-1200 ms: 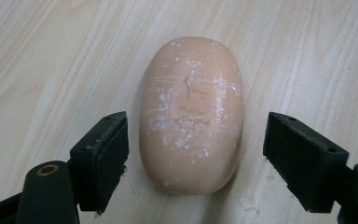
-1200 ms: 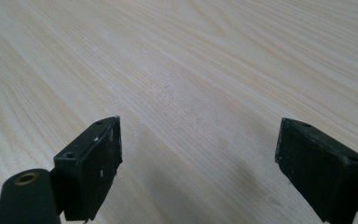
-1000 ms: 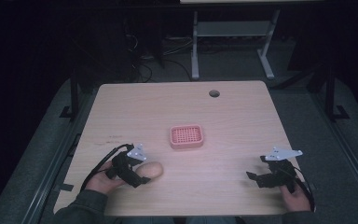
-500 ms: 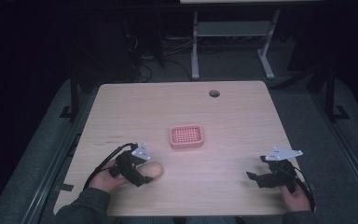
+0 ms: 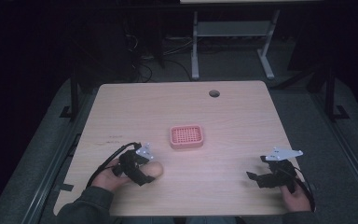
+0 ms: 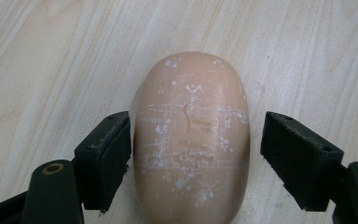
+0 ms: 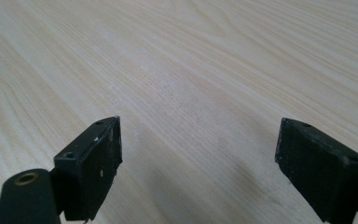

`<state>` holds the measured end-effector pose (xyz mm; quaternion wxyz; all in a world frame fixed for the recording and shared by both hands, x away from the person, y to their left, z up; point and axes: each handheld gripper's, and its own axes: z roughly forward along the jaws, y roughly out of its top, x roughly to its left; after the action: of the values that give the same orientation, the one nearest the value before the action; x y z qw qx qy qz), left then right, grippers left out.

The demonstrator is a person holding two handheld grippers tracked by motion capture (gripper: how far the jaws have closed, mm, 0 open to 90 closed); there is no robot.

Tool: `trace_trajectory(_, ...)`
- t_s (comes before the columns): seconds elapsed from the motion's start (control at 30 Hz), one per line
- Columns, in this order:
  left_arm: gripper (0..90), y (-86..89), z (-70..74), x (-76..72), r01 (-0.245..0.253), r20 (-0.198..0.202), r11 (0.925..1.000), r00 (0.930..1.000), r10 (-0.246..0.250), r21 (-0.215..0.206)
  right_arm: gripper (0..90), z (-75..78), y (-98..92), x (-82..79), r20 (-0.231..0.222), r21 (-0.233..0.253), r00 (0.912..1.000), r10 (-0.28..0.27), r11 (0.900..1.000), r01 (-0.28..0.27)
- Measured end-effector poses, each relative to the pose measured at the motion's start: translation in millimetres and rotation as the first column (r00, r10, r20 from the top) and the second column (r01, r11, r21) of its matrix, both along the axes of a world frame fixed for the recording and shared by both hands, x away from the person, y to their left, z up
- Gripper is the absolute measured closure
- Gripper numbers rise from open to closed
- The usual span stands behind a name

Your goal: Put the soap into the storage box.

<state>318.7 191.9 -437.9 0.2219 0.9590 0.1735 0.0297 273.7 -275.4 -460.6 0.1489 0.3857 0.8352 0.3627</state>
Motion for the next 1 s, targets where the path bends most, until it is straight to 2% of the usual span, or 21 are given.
trace_trajectory(1.0, 31.5, -4.8, -5.9, 3.0, -0.005, -0.007, 0.9995, 1.0000, 0.005, 0.031, 14.2, 0.2, 0.1, -0.3, 0.000, 0.002, 1.0000, -0.002, 1.000, 0.002)
